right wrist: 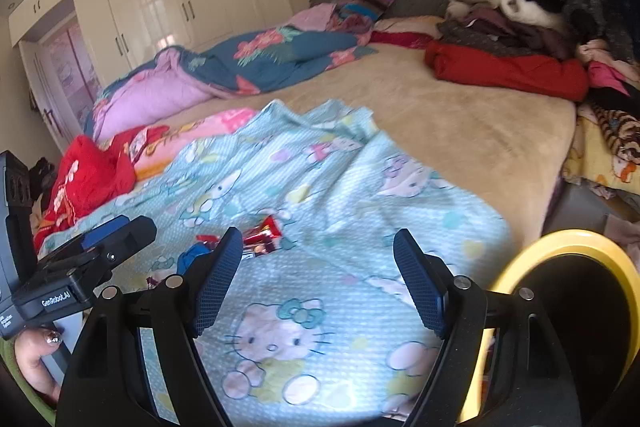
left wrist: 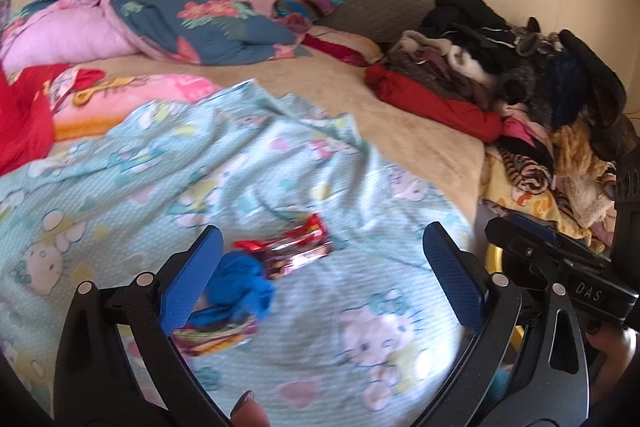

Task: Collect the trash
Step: 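Move both tools back from the bin to the candy bars and blue bag, then close the left tool on the purple foil wrapper while the right tool grips the candy bars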

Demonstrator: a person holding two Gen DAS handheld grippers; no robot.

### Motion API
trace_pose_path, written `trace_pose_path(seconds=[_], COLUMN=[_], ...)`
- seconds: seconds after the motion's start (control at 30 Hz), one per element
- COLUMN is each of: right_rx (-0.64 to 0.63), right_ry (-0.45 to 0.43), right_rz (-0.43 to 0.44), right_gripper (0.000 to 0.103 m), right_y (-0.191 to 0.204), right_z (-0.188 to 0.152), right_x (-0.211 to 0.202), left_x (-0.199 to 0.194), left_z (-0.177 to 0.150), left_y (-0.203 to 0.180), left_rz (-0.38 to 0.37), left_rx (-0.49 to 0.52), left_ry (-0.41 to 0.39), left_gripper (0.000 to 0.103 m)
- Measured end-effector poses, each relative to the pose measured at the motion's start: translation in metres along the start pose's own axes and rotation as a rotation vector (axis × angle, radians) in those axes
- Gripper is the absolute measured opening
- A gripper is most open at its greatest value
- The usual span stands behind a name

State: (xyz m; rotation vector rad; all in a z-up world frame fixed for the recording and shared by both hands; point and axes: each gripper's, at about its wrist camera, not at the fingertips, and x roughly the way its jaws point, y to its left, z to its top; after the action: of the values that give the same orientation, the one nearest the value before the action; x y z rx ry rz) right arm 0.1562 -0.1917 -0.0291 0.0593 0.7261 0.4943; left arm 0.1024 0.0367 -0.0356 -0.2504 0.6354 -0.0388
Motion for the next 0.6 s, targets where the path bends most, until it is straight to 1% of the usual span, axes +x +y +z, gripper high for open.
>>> trace_pose_path(seconds=[0.23,0.33,0.5,0.6], right_rx=[-0.001,0.009,0.037,0.052], right_ry=[0.079,0.109,0.154,0.178], right_rz=[0.032,0.033,0.030,0.022], right_gripper=[0.075,0.075,0.075,0.075], right_y=[0.027,0.034,0.040,0.043], right_z=[-0.001,-0.001,-0.001,-0.002], right_x=[0.046,0.062,0.089,0.102], left_x=[0.004,0.006,0.010,0.014], left_z=[-0.016,-0.022,-0.034,-0.041], left_y=[0.050,0.069,0.093,0.101], left_rz=[0.074,0.081,0.089,0.078], left_rx=[-0.076,-0.116,-0.146,-0.179], left_ry=[0.045,0.064,0.103,0.128], left_gripper=[0.092,0.092,0.092,0.087])
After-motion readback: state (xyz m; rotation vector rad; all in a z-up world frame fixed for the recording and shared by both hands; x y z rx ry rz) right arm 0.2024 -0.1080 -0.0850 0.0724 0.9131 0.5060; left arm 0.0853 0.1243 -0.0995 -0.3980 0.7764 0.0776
